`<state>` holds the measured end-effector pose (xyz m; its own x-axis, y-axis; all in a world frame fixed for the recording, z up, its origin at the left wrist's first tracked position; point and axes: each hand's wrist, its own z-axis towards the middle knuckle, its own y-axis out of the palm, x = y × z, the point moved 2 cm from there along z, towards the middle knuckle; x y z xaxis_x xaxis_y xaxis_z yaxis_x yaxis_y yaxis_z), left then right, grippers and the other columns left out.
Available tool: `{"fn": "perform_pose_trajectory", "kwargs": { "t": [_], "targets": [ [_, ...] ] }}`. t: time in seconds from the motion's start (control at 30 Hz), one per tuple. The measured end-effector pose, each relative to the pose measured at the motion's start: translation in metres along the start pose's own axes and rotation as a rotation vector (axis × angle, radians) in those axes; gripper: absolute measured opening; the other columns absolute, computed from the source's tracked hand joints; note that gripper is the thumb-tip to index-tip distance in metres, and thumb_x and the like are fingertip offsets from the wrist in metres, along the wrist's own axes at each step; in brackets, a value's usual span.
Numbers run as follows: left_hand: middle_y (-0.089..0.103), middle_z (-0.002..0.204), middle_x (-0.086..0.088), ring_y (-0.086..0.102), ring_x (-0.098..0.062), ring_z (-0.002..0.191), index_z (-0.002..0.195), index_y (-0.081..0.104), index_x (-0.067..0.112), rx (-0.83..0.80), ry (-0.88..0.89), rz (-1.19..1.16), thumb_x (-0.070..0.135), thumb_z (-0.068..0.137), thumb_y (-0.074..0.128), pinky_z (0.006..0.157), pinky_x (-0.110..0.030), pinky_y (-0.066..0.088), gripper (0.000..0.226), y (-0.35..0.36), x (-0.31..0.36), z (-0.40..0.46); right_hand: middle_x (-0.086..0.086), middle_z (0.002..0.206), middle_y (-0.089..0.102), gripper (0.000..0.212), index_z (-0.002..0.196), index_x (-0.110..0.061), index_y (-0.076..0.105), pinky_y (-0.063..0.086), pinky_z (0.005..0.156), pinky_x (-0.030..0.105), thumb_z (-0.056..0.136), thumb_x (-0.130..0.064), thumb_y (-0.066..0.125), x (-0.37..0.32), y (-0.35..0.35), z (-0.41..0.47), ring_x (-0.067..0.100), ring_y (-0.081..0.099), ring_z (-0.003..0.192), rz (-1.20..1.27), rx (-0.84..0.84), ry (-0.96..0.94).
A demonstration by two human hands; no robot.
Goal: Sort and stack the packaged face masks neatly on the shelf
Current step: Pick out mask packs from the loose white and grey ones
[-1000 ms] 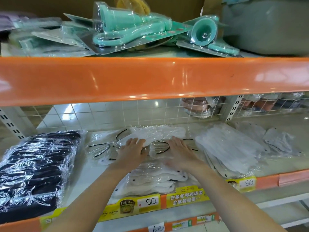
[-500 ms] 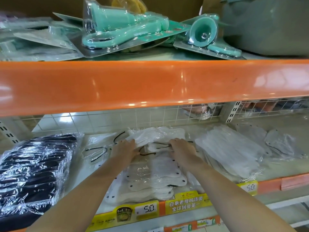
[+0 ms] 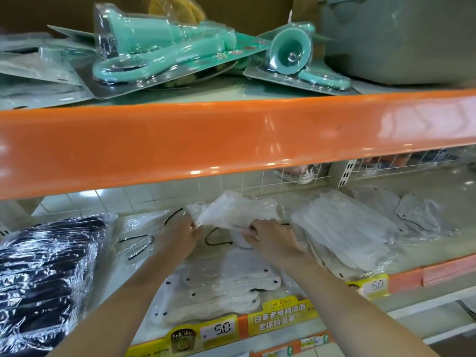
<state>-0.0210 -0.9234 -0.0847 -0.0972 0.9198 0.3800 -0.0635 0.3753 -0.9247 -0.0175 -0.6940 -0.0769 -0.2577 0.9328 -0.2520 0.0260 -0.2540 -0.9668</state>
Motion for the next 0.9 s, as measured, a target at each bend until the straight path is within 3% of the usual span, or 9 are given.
{"fn": "perform_pose_trajectory", "kwargs": {
  "t": [0.1,0.17,0.23,0.3,0.4,0.57,0.73,0.9],
  "targets": [
    [0.052,0.073,0.006,0.058,-0.024,0.079,0.084,0.057,0.019,-0.079,0.101,-0.173,0.052,0.093,0.05,0.058,-0.026,0.032,0.036,0.012,0.017,0.0,0.005,0.132,0.05,0.056,0.13,-0.018,0.046,0.04,0.099,0.043,0.092,-0.059,0.04,-0.006,0.004,-0.01,0.026,0.039,0.126,-0.09,-0.168,-0.08],
    [0.058,0.071,0.007,0.059,-0.02,0.074,0.082,0.061,0.023,-0.076,0.151,-0.135,0.074,0.083,0.037,0.059,-0.027,0.038,0.056,0.019,0.032,0.0,0.006,0.147,0.035,0.068,0.144,-0.016,0.034,0.028,0.11,0.042,0.091,-0.058,0.046,-0.006,0.002,-0.017,0.027,0.025,0.137,-0.039,-0.28,-0.145],
    [0.067,0.089,0.005,0.062,-0.018,0.085,0.095,0.067,0.025,-0.053,0.209,-0.071,0.081,0.077,0.025,0.073,-0.032,0.047,0.073,0.023,0.055,-0.004,0.004,0.135,0.049,0.056,0.138,-0.016,0.044,0.038,0.102,0.033,0.092,-0.047,0.052,-0.001,-0.004,-0.021,0.02,0.044,0.125,0.195,-0.292,-0.165],
    [0.066,0.108,0.005,0.06,-0.019,0.102,0.109,0.066,0.025,-0.029,0.241,-0.021,0.07,0.089,0.036,0.084,-0.033,0.046,0.058,0.025,0.084,-0.009,0.003,0.11,0.064,0.031,0.118,-0.015,0.061,0.047,0.086,0.033,0.093,-0.031,0.052,0.008,-0.013,-0.021,0.017,0.059,0.098,0.287,-0.199,-0.185],
    [0.064,0.115,0.002,0.056,-0.021,0.11,0.113,0.064,0.023,0.015,0.313,-0.041,0.049,0.097,0.043,0.088,-0.035,0.044,0.037,0.035,0.126,-0.012,0.005,0.116,0.062,0.029,0.115,-0.017,0.064,0.041,0.094,0.035,0.096,-0.023,0.043,0.038,-0.023,-0.023,0.023,0.054,0.111,0.116,-0.082,-0.126],
    [0.064,0.109,-0.002,0.057,-0.025,0.104,0.111,0.064,0.018,-0.031,0.389,-0.067,0.026,0.098,0.047,0.084,-0.037,0.045,0.023,0.059,0.18,-0.011,-0.006,0.139,0.046,0.037,0.133,-0.03,0.05,0.029,0.104,0.029,0.097,-0.032,0.043,0.103,-0.043,-0.035,0.015,0.036,0.13,0.009,0.017,0.049],
    [0.057,0.129,0.001,0.05,-0.019,0.12,0.127,0.057,0.019,-0.033,0.466,-0.04,0.022,0.096,0.049,0.094,-0.034,0.041,0.032,0.084,0.227,-0.009,-0.002,0.155,0.017,0.074,0.147,-0.028,0.027,0.009,0.115,0.038,0.085,-0.057,0.055,0.155,-0.053,-0.051,0.019,0.01,0.143,-0.076,-0.033,0.122],
    [0.049,0.136,-0.002,0.043,-0.022,0.126,0.135,0.046,0.018,-0.082,0.423,-0.007,0.02,0.096,0.046,0.097,-0.035,0.04,0.039,0.103,0.258,-0.011,0.003,0.158,-0.019,0.113,0.152,-0.028,-0.009,-0.004,0.115,0.054,0.073,-0.076,0.055,0.196,-0.045,-0.052,0.028,-0.016,0.145,-0.078,-0.238,0.241]
  ]
}}
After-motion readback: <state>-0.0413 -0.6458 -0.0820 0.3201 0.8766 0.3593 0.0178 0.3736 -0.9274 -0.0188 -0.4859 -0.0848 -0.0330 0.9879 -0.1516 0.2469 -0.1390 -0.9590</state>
